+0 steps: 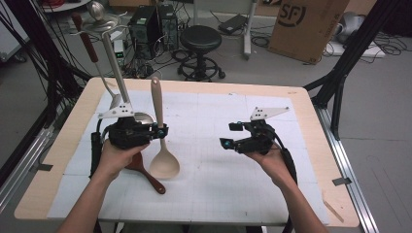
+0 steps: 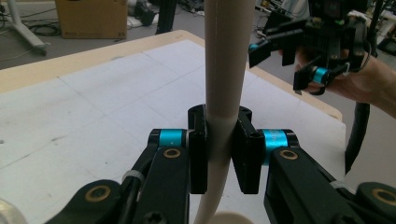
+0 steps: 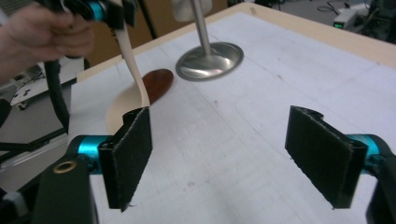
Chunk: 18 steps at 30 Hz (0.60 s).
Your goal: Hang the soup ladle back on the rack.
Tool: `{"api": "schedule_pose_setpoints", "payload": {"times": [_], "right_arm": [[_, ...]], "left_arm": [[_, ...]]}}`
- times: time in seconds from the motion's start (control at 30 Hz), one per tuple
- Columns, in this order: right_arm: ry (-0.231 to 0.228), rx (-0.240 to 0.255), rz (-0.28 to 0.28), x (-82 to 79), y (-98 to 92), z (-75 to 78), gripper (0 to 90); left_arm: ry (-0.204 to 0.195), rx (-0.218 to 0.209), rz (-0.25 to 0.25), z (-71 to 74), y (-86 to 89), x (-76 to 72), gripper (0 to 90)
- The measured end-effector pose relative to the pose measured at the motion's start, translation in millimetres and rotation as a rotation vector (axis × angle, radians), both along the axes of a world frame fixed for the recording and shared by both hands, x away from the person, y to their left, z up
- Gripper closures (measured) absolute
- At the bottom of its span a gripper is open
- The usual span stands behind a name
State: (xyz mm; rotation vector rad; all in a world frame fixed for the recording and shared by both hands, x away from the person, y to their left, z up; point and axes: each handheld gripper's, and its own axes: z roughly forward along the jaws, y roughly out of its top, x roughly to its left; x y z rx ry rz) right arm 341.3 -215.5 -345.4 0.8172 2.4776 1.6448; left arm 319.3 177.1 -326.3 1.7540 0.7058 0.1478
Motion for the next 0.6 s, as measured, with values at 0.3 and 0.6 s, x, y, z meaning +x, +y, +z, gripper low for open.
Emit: {"api": "schedule_pose_setpoints", "payload": {"times": [0.3, 0.6], "right_arm": [[-0.003, 0.006, -0.048, -9.5, -20.1, -17.8, 17.6], [-0.003, -0.02, -0.078, -18.5, -34.0, -32.7, 16.0]], "left_arm": [[-0.012, 0.0, 0.027, 7.7, 13.9, 2.8, 78.0], [-0.019, -0.012, 0.054, 14.9, 25.7, 7.4, 78.1]]}}
